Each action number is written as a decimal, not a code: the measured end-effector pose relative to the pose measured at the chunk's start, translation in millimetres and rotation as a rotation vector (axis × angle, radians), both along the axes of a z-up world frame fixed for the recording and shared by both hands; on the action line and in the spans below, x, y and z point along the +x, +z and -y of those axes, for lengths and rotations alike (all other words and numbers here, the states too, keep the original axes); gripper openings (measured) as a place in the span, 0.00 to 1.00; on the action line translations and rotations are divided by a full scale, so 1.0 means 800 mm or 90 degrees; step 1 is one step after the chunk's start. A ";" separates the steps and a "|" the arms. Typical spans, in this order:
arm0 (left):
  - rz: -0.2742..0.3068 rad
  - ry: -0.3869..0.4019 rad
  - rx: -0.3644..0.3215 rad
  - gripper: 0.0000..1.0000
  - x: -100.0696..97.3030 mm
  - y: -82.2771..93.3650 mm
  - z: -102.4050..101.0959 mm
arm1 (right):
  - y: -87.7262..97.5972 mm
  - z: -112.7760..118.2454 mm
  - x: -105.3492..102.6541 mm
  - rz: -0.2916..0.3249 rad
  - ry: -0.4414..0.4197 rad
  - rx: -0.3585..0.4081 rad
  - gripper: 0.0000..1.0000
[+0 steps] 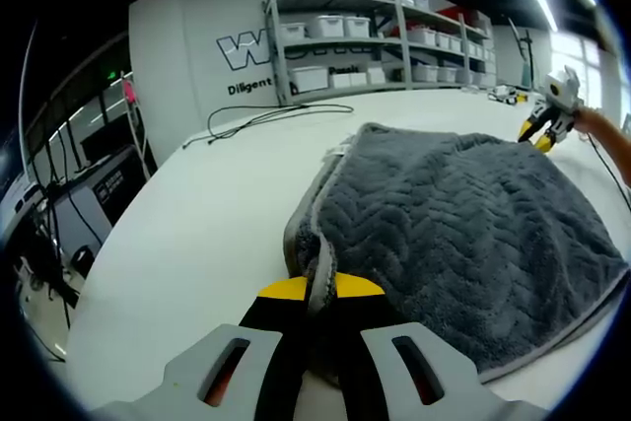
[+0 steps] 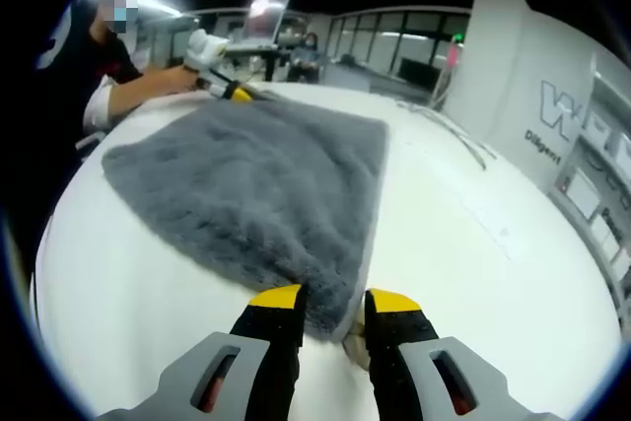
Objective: Open the folded towel by lifting each exposed corner and separating the folded layers until the towel lies flat within the target outline without major curled edges
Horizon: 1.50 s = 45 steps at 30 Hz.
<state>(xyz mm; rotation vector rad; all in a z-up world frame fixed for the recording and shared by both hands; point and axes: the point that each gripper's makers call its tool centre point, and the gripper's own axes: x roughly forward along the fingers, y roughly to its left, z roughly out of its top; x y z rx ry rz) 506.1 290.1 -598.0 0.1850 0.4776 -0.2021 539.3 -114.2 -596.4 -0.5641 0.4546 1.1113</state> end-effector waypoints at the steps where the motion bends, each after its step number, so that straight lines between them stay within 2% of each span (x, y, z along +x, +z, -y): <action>1: 0.000 0.000 0.000 0.06 0.000 0.000 -0.001 | 0.000 0.000 0.000 0.000 0.001 -0.001 0.21; 20: -0.004 -0.002 0.003 0.06 -0.010 0.000 0.000 | 0.000 -0.003 0.007 0.007 0.020 -0.024 0.21; 45: -0.003 0.006 0.001 0.06 -0.020 0.000 0.002 | 0.000 -0.003 0.020 0.010 0.026 -0.025 0.21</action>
